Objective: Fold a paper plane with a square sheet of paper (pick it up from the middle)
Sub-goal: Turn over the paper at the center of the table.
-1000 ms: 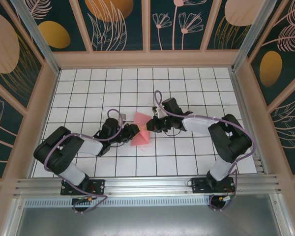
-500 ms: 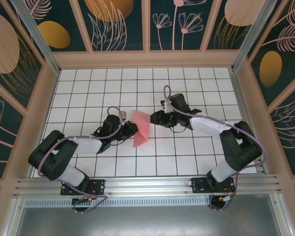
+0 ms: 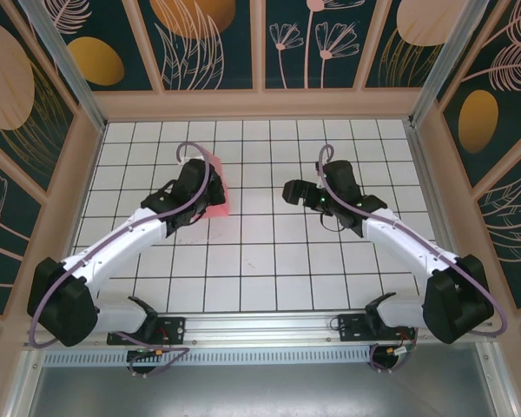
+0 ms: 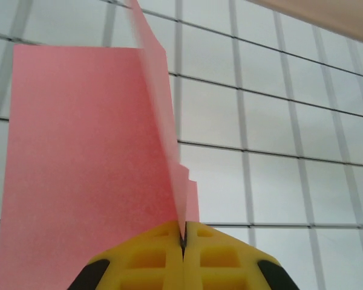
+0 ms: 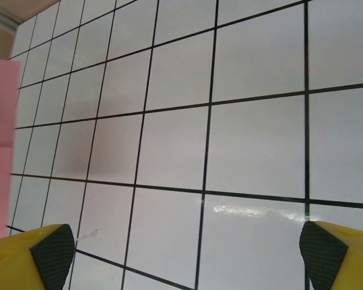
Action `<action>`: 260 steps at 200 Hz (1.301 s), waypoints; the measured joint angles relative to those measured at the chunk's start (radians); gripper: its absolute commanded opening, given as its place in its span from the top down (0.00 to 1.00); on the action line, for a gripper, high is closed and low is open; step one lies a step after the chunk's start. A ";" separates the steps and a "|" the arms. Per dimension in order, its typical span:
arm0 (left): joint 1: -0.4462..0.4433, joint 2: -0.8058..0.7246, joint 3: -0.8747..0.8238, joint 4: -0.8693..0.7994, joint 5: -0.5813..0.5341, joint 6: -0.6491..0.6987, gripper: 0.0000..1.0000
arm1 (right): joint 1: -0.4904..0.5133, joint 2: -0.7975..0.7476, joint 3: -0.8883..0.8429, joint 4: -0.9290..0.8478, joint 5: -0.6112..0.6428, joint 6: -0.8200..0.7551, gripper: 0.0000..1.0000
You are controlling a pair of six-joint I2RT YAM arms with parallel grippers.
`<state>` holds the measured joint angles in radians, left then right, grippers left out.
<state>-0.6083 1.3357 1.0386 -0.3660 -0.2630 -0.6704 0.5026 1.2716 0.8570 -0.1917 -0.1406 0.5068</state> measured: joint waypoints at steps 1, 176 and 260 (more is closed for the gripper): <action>-0.001 0.002 0.004 -0.005 -0.007 0.002 0.96 | 0.000 0.000 -0.001 0.000 0.002 0.000 0.01; -0.309 0.832 0.424 -0.443 -0.521 0.030 0.90 | -0.135 -0.074 -0.088 -0.002 0.109 0.127 0.02; -0.329 0.784 0.429 -0.386 -0.390 0.020 0.50 | -0.168 -0.074 -0.135 0.001 0.040 0.144 0.03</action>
<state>-0.9375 2.1197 1.4677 -0.7517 -0.6529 -0.6502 0.3344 1.1976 0.7216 -0.1909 -0.1001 0.6510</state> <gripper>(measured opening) 0.427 0.975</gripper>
